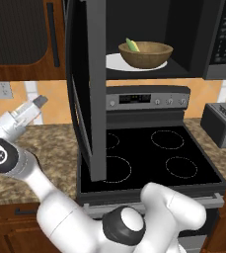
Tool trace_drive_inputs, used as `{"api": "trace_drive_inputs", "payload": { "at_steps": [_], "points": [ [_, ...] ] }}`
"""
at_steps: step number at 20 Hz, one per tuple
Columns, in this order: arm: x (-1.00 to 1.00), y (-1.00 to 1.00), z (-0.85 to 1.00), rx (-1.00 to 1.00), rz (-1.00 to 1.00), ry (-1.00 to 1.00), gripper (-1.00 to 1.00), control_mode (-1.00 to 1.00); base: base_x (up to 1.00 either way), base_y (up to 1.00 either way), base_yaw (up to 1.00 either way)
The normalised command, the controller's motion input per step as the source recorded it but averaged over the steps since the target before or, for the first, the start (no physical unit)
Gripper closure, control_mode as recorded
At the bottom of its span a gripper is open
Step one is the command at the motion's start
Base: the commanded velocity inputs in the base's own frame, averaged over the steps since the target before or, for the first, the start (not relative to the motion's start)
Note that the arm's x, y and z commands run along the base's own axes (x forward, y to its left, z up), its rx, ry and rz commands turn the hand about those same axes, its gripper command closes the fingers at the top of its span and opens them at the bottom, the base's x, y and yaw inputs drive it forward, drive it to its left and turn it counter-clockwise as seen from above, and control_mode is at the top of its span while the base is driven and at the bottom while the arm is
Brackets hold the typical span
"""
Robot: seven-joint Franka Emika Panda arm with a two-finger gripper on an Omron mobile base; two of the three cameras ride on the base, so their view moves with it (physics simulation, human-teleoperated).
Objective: Pick the corn from the sink and place it in the bowl. Then pick the bowl and place it in the microwave. Then close the microwave door and press the start button.
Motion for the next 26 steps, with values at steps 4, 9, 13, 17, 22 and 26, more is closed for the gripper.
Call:
{"api": "trace_drive_inputs", "payload": {
  "at_steps": [4,9,13,17,22,26],
  "points": [
    [-0.21,-1.0,0.01,0.05,0.0,-0.03,-1.0,-1.0,0.0,0.0,0.0],
    [-0.09,-1.0,0.08,0.03,0.0,-0.01,-1.0,-1.0,0.0,0.0,0.0],
    [-0.01,-1.0,0.15,0.01,0.0,-0.01,-1.0,-1.0,0.0,0.0,0.0],
    [0.0,-1.0,0.18,0.0,0.01,-0.03,-1.0,-1.0,0.0,0.0,0.0],
    [0.0,-1.0,0.24,0.01,0.1,-0.05,-1.0,-1.0,0.0,0.0,0.0],
    [0.01,-1.0,0.4,0.02,0.24,-0.03,-1.0,-1.0,0.0,0.0,0.0]
  ]
}}
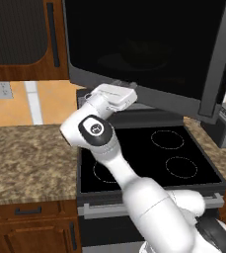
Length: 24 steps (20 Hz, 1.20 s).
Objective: Pick the corn from the sink and place it in the bowl. Then pick the bowl and place it in the microwave. Then close the microwave door and press the start button.
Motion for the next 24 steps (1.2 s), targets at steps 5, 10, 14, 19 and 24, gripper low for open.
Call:
{"api": "trace_drive_inputs", "payload": {
  "at_steps": [5,10,14,19,24],
  "points": [
    [0.0,-1.0,0.47,0.06,0.36,-0.04,-1.0,-1.0,0.0,0.0,0.0],
    [0.02,-0.99,0.27,0.11,0.45,-0.01,-1.0,-1.0,0.0,0.0,0.0],
    [0.29,-0.92,0.21,0.15,0.45,0.01,-1.0,-1.0,0.0,0.0,0.0],
    [0.83,-0.91,0.21,0.19,0.35,0.11,-1.0,-1.0,0.0,0.0,0.0],
    [1.0,-0.93,0.12,0.19,0.24,0.2,-1.0,-1.0,0.0,0.0,0.0]
  ]
}}
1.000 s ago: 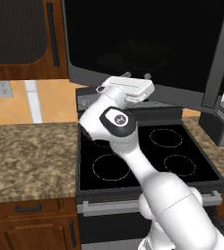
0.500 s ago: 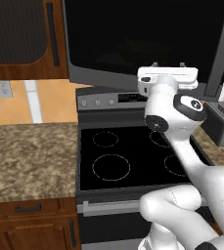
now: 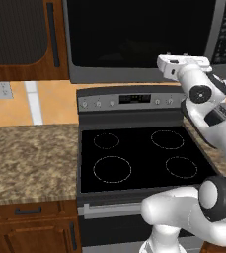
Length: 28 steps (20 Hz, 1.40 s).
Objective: Pick the corn from the sink and place it in the bowl. Then pick the bowl and place it in the microwave. Then close the microwave door and press the start button.
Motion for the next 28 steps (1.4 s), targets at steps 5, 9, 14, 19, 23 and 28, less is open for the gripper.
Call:
{"api": "trace_drive_inputs", "payload": {
  "at_steps": [5,9,14,19,23,28],
  "points": [
    [1.0,-0.73,0.05,0.18,0.29,0.14,-1.0,-1.0,0.0,0.0,0.0],
    [0.84,-0.45,0.02,0.11,0.28,0.05,-1.0,-1.0,0.0,0.0,0.0],
    [-0.5,-0.01,0.49,0.01,0.17,0.0,-1.0,-1.0,0.0,0.0,0.0],
    [-0.8,0.13,0.6,0.0,0.0,0.02,-1.0,-1.0,0.0,0.0,0.0],
    [-0.99,0.0,0.24,0.0,0.0,0.05,-1.0,-1.0,0.0,0.0,0.0],
    [-1.0,-0.06,0.0,0.0,0.05,0.01,-1.0,-1.0,0.0,0.0,0.0]
  ]
}}
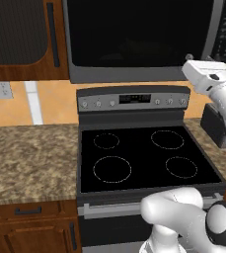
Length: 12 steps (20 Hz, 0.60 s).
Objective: Pick the corn from the sink and place it in the bowl. Then pick the bowl and place it in the microwave. Then close the microwave door and press the start button.
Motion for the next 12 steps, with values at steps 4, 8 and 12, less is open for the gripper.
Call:
{"api": "trace_drive_inputs", "payload": {
  "at_steps": [4,8,12],
  "points": [
    [-1.0,-0.46,0.0,0.0,0.13,-0.02,-1.0,-1.0,0.0,0.0,0.0],
    [-0.5,-0.8,0.0,0.0,0.18,-0.01,-1.0,-1.0,0.0,0.0,0.0],
    [-0.01,-0.72,-0.16,0.0,0.23,0.01,-1.0,-1.0,0.0,0.0,0.0]
  ]
}}
